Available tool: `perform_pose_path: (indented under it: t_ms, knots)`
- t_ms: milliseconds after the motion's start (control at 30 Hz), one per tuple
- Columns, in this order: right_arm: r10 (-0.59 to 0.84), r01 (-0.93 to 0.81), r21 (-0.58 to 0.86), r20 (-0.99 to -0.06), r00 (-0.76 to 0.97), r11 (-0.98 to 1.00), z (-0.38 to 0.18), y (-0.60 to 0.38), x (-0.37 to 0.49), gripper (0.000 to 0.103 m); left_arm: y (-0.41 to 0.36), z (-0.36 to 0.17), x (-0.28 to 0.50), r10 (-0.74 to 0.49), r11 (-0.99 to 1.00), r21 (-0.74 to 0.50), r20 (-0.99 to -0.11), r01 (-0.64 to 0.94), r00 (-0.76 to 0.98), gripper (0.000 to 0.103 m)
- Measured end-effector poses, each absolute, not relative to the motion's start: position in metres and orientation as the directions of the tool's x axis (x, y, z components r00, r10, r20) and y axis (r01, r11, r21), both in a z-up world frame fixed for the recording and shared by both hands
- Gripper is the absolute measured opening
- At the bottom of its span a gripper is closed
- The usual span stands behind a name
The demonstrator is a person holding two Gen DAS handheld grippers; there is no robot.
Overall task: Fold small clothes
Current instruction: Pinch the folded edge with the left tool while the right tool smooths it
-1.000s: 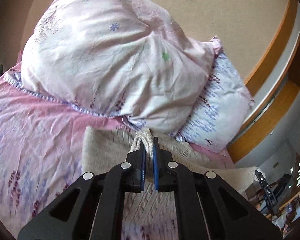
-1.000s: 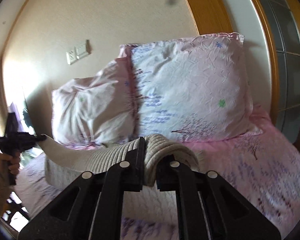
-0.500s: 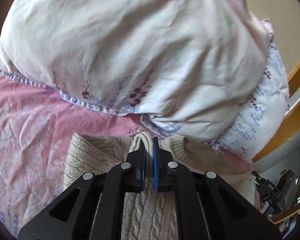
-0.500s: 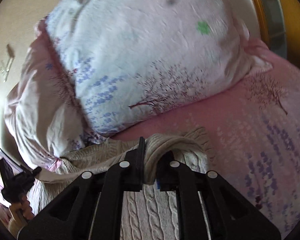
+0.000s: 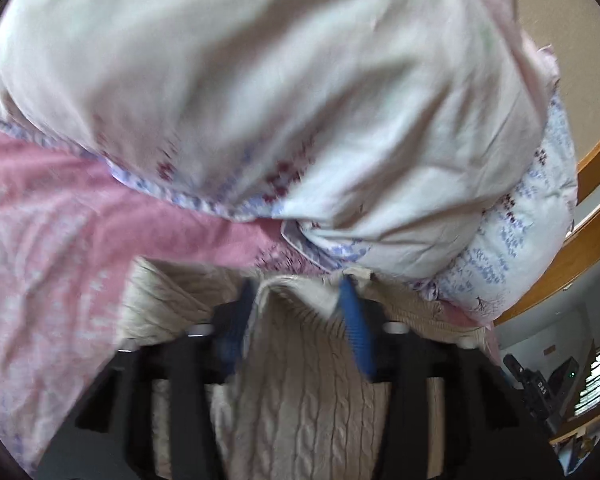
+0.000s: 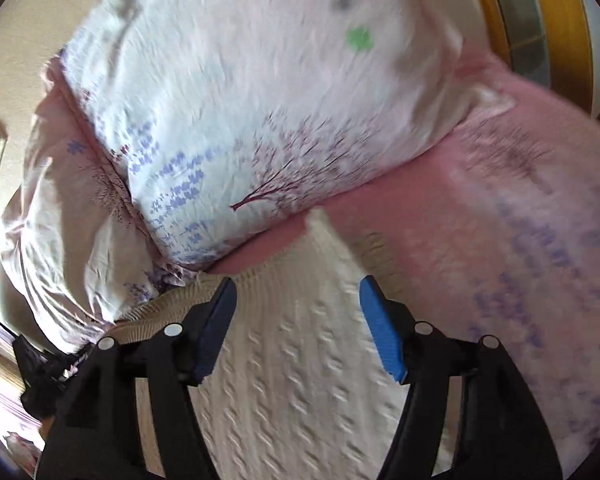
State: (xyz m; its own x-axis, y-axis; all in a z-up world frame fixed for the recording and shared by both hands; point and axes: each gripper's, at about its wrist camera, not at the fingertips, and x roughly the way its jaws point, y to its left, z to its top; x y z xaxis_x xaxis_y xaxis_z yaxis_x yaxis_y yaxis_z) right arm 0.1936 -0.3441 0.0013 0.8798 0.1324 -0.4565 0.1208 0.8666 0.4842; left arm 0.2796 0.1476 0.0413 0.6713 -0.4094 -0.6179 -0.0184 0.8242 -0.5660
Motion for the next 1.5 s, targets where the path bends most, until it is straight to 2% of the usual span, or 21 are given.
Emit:
perform_pose_path:
  t_ms: [67, 100, 133, 233, 433, 533, 667, 800, 867, 933, 1000, 1133, 1233, 1500]
  knots:
    - [0.114, 0.126, 0.443, -0.476, 0.872, 0.888, -0.003, -0.356, 0.178, 0.061, 0.158, 0.05, 0.266, -0.393, 0.841, -0.541, -0.61, 0.001, 0.688, 0.056]
    - [0.109, 0.126, 0.426, -0.485, 0.868, 0.896, -0.006, -0.36, 0.173, 0.054, 0.164, 0.052, 0.258, -0.385, 0.853, -0.522, -0.619, 0.008, 0.685, 0.055]
    - [0.102, 0.129, 0.405, -0.503, 0.858, 0.905, -0.011, -0.363, 0.167, 0.048, 0.169, 0.052, 0.252, -0.385, 0.86, -0.51, -0.629, 0.014, 0.676, 0.051]
    - [0.127, 0.119, 0.399, -0.539, 0.833, 0.909, -0.026, -0.369, 0.152, 0.04, 0.176, 0.042, 0.233, -0.398, 0.875, -0.483, -0.668, 0.04, 0.629, 0.042]
    - [0.156, 0.094, 0.393, -0.559, 0.814, 0.915, -0.04, -0.363, 0.143, 0.038, 0.171, 0.027, 0.205, -0.403, 0.893, -0.442, -0.698, 0.087, 0.591, 0.041]
    - [0.17, 0.084, 0.392, -0.57, 0.804, 0.916, -0.043, -0.361, 0.144, 0.029, 0.161, 0.024, 0.198, -0.387, 0.909, -0.403, -0.717, 0.108, 0.58, 0.041]
    - [0.176, 0.081, 0.4, -0.565, 0.806, 0.913, -0.043, -0.361, 0.143, 0.029, 0.148, 0.019, 0.196, -0.361, 0.925, -0.364, -0.744, 0.112, 0.563, 0.038]
    - [0.195, 0.065, 0.406, -0.565, 0.802, 0.911, -0.043, -0.36, 0.143, 0.034, 0.14, 0.014, 0.196, -0.312, 0.945, -0.309, -0.767, 0.104, 0.561, 0.034]
    - [0.184, 0.063, 0.385, -0.571, 0.8, 0.921, -0.044, -0.357, 0.144, 0.032, 0.138, 0.013, 0.196, -0.301, 0.949, -0.297, -0.771, 0.101, 0.561, 0.03]
    - [0.182, 0.062, 0.382, -0.57, 0.802, 0.922, -0.045, -0.357, 0.144, 0.021, 0.138, 0.012, 0.195, -0.3, 0.949, -0.3, -0.774, 0.094, 0.557, 0.012]
    - [0.204, 0.058, 0.42, -0.552, 0.808, 0.906, -0.044, -0.363, 0.142, 0.017, 0.14, 0.012, 0.194, -0.309, 0.945, -0.314, -0.772, 0.09, 0.555, 0.009]
    - [0.249, 0.035, 0.503, -0.486, 0.838, 0.864, -0.033, -0.375, 0.127, 0.008, 0.147, 0.021, 0.187, -0.321, 0.939, -0.335, -0.754, 0.085, 0.573, 0.008]
    - [0.27, 0.015, 0.534, -0.452, 0.85, 0.845, -0.027, -0.376, 0.114, 0.008, 0.151, 0.03, 0.179, -0.331, 0.935, -0.338, -0.735, 0.105, 0.592, 0.007]
    - [0.189, 0.12, 0.473, -0.554, 0.811, 0.873, -0.054, -0.372, 0.125, 0.011, 0.152, 0.012, 0.18, -0.305, 0.946, -0.31, -0.766, 0.092, 0.566, 0.008]
